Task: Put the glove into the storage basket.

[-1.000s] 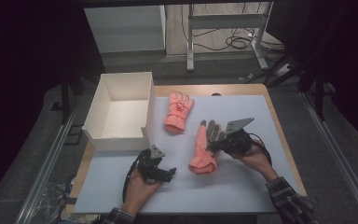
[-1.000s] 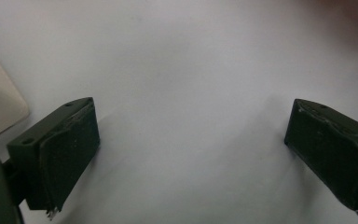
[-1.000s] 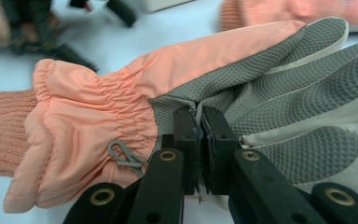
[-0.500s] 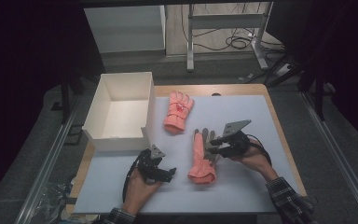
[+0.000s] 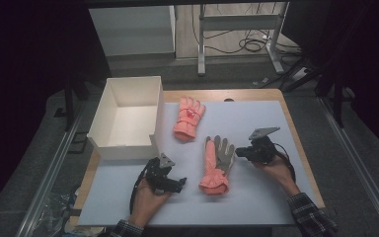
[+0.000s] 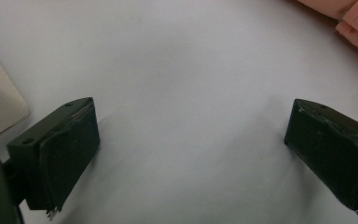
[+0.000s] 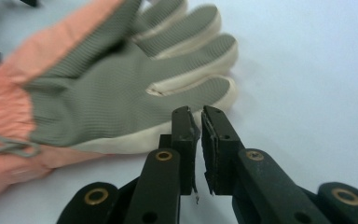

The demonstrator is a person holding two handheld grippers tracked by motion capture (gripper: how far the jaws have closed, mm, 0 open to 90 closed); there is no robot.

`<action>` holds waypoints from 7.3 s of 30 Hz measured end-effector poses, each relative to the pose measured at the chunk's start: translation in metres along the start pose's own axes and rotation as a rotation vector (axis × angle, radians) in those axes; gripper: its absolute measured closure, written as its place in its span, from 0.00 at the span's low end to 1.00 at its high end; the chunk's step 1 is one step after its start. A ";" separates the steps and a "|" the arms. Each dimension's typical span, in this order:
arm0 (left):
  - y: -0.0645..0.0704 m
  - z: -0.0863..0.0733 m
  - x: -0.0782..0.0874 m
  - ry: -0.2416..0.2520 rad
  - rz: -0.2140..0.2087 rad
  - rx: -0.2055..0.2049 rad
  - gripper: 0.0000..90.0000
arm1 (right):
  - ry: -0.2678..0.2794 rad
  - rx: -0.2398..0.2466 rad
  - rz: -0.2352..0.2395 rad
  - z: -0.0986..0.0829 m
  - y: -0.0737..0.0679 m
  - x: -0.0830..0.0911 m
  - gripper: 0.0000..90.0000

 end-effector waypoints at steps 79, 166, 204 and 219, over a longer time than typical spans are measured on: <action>0.000 0.000 0.000 0.002 -0.001 0.000 0.03 | 0.053 -0.013 -0.105 0.179 -0.010 -0.150 0.57; 0.000 0.000 0.000 0.002 0.001 0.000 0.03 | -0.064 0.048 0.180 0.072 -0.081 0.028 0.96; 0.000 0.000 0.000 0.003 0.002 0.001 0.03 | 0.039 0.061 0.086 0.036 -0.058 0.029 0.65; 0.000 0.000 0.000 0.001 0.000 0.006 0.03 | 0.051 0.049 0.045 -0.010 -0.046 0.038 0.73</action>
Point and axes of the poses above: each handheld gripper's, and its own axes: x roughly backward along the jaws, z roughly out of its top, y roughly to its right, the point moved 6 cm from there along -x, roughly forward along the jaws, and after that the axes turned 12 degrees about -x, right-handed, at the moved point
